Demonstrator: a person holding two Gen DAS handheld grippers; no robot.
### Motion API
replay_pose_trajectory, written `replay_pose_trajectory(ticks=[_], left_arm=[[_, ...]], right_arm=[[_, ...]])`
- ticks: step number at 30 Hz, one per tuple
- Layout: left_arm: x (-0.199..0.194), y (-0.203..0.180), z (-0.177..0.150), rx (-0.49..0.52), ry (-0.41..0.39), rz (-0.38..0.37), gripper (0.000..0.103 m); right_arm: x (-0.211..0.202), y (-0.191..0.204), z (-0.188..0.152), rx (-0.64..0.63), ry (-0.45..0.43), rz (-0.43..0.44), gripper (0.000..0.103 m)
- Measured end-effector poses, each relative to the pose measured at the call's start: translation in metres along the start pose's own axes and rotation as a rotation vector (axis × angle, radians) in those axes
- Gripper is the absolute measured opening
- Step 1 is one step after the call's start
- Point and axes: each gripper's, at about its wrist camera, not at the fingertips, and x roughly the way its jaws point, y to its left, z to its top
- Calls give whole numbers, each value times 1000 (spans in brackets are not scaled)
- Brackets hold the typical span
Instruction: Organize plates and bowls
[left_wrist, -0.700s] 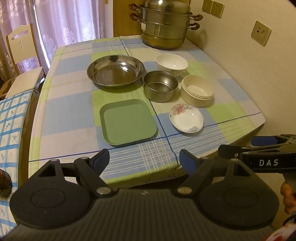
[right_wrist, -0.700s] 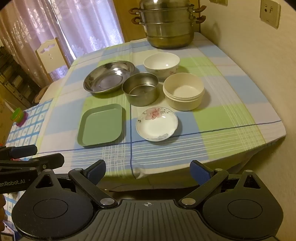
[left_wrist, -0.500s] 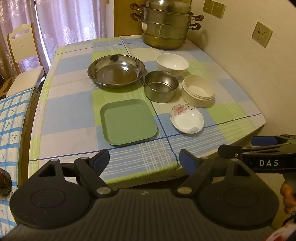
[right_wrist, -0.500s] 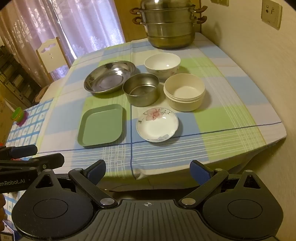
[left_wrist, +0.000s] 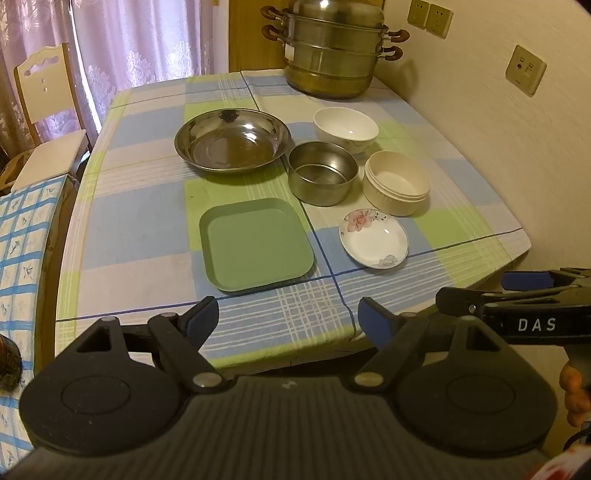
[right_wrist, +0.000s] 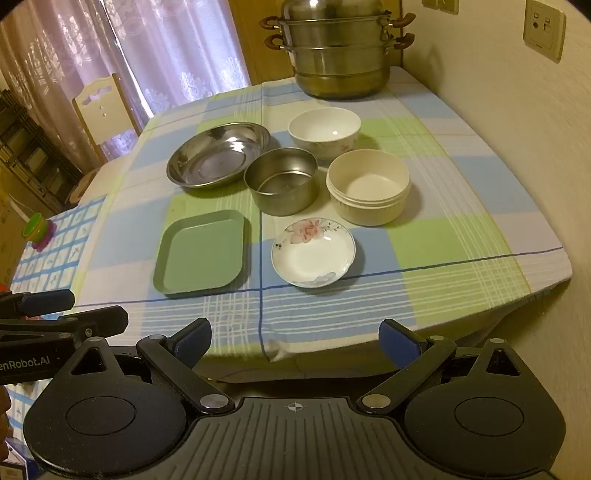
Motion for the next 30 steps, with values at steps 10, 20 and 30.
replay_pose_trajectory(ticks=[10,20,30], left_arm=[[2,-1,6,-9,2,0,82],[1,0,6,-9,3,-2,82],[2,0,8,-11,3,-3,82]], right_arm=[[1,0,2,-2,-1,-1,97],[1,0,3,-3,0,-2,97],[2,0,3,-4,-1,-3,97]])
